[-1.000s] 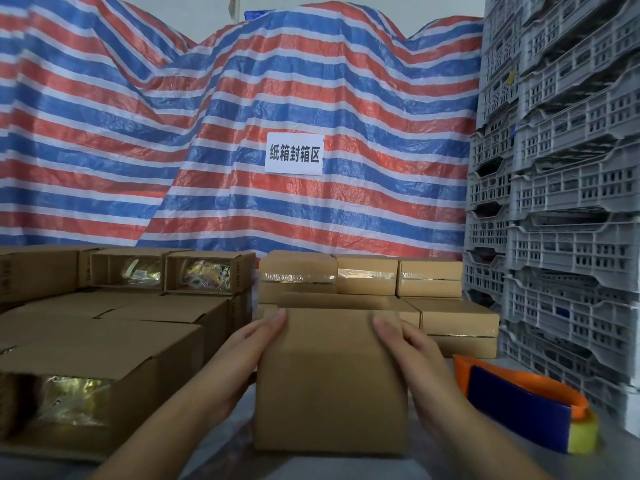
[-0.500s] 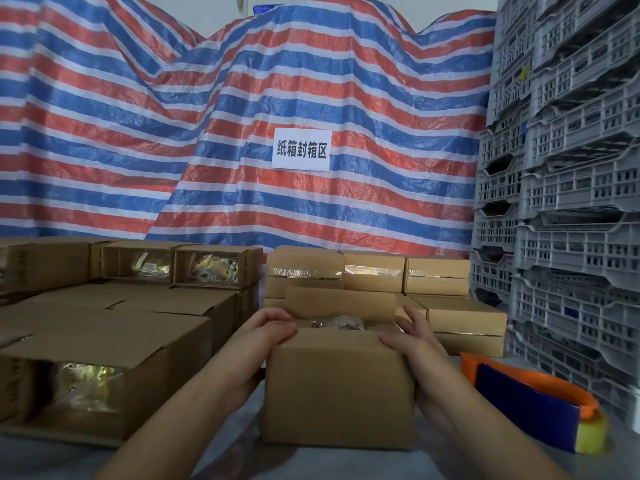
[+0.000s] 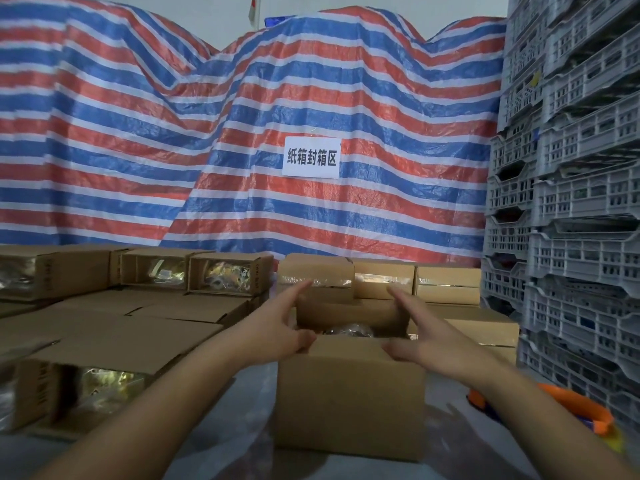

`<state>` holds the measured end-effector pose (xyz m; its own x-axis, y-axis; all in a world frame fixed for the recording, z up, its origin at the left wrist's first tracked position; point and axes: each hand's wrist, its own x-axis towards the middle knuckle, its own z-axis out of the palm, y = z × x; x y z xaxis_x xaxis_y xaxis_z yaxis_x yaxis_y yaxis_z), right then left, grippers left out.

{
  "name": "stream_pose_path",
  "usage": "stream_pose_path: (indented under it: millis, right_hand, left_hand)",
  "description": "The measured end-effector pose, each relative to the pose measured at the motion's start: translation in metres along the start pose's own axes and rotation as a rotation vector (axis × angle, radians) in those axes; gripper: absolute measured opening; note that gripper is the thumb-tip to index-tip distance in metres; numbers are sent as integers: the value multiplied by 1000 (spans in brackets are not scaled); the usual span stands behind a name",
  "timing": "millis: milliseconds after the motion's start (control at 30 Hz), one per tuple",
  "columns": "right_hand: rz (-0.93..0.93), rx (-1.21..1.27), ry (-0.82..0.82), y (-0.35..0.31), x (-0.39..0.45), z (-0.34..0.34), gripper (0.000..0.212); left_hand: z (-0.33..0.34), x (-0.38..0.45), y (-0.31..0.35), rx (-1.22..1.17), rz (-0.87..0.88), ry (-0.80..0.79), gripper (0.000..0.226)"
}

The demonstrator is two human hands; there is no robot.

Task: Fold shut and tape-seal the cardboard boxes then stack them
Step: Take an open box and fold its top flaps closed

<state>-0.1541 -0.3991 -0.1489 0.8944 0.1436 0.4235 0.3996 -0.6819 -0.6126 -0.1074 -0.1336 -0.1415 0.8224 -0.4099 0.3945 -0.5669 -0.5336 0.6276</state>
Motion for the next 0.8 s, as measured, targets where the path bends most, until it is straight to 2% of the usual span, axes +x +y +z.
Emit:
stream_pose_path:
  millis: [100,233,367,467,600,700,800]
  right_hand:
    - [-111,-53,75,6,-3,10,59]
    - [-163,-56,140,10,-8,18,51]
    - [-172,-72,136,7,-10,21,38]
    - [-186,-105,114,4,-10,20,37]
    - [-195,-157,94,4,-7,17,35]
    - [-194,-172,90,8,-4,17,35]
    - [-193,-143,81,11,-4,17,41]
  left_hand:
    - [6,-7,-4,62,72,90,70]
    - [9,-9,-4,111,66,144,62]
    - [10,-13,-5,161,85,170,57]
    - [11,-16,4,286,136,194,47]
    - [16,-10,26,491,362,40,43]
    - [32,-8,34,449,309,-71,36]
    - [41,-7,35,447,299,-56,36]
